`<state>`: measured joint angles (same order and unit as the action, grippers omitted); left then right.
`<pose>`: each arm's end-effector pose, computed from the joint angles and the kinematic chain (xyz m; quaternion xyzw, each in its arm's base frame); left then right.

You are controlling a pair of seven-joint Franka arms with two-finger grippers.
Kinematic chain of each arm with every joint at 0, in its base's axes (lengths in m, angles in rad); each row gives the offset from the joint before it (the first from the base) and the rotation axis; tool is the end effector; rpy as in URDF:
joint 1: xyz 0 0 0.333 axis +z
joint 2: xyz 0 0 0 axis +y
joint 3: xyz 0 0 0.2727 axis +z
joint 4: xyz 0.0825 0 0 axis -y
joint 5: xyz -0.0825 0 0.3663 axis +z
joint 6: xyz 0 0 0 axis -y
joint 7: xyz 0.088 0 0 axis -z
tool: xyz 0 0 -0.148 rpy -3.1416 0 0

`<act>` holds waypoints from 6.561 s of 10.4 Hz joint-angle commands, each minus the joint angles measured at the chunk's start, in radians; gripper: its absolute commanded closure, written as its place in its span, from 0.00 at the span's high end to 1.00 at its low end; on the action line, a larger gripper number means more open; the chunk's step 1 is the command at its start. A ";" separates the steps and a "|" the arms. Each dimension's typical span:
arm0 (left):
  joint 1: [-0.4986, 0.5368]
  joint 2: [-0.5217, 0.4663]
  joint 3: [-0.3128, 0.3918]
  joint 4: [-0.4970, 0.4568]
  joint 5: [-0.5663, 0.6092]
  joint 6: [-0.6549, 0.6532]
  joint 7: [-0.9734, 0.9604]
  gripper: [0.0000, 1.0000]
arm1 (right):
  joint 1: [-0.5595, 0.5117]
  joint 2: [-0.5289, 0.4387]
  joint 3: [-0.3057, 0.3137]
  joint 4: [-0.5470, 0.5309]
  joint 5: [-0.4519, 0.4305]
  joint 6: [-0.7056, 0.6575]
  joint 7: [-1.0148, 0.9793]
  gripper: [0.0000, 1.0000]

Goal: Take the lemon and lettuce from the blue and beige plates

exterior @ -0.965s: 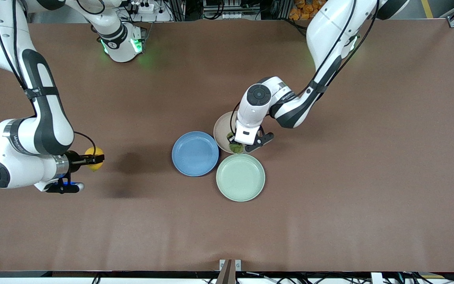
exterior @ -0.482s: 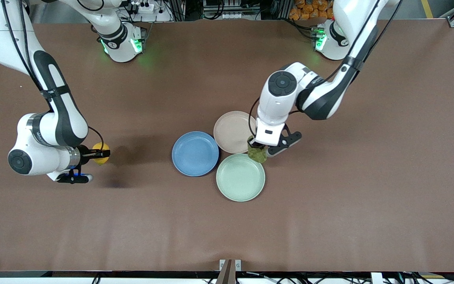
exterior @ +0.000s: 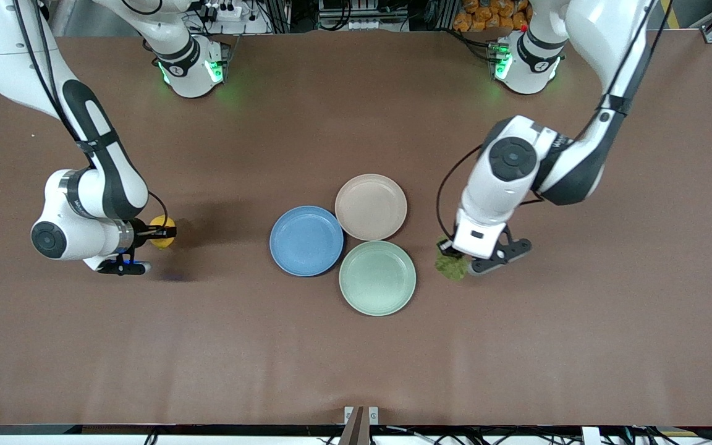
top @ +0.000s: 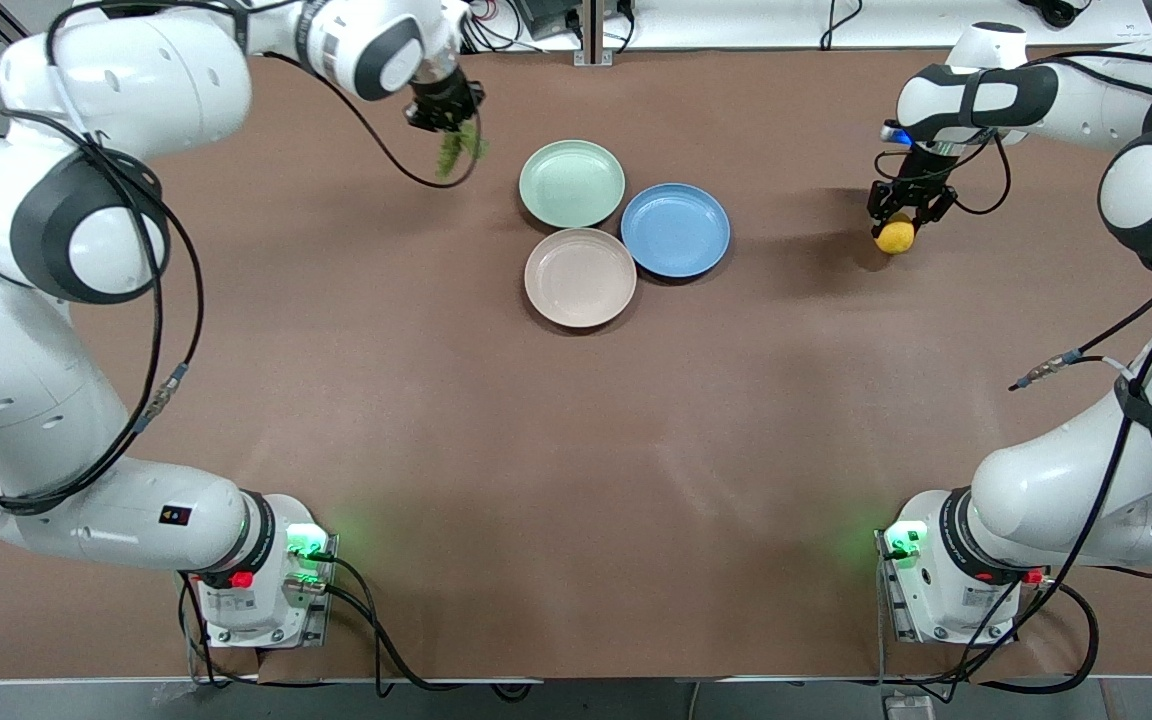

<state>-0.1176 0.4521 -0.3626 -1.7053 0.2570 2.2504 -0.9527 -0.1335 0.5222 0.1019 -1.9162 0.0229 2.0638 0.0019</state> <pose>0.5878 -0.2726 0.2856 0.9809 0.1817 0.0668 0.0209 0.5355 -0.0120 0.1338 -0.9818 0.0256 0.1844 0.0378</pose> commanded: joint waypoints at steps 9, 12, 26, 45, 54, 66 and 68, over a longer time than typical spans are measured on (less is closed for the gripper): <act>0.214 0.193 -0.003 0.048 0.051 -0.035 0.440 0.00 | -0.017 -0.097 -0.010 0.371 -0.018 -0.340 0.020 1.00; 0.214 0.224 0.007 0.073 0.096 -0.025 0.443 0.54 | -0.025 -0.233 -0.031 0.404 -0.020 -0.340 0.020 1.00; 0.243 -0.173 -0.022 0.176 -0.031 -0.355 0.485 1.00 | 0.060 -0.392 -0.010 0.548 -0.044 -0.632 0.020 1.00; 0.170 -0.391 0.194 0.240 -0.232 -0.670 0.713 1.00 | 0.091 -0.419 -0.040 0.534 -0.043 -0.702 -0.016 1.00; 0.165 -0.385 0.188 0.240 -0.243 -0.701 0.713 1.00 | 0.091 -0.422 -0.040 0.517 -0.040 -0.643 -0.016 1.00; 0.171 -0.394 0.185 0.240 -0.242 -0.715 0.778 1.00 | 0.089 -0.424 -0.040 0.514 -0.040 -0.619 -0.016 1.00; 0.170 -0.394 0.186 0.240 -0.240 -0.715 0.776 1.00 | 0.089 -0.424 -0.040 0.514 -0.040 -0.619 -0.016 1.00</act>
<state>0.0496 0.0771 -0.1808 -1.4597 0.0408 1.5485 -0.2071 -0.0468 0.1195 0.0656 -1.3808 -0.0065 1.4369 -0.0030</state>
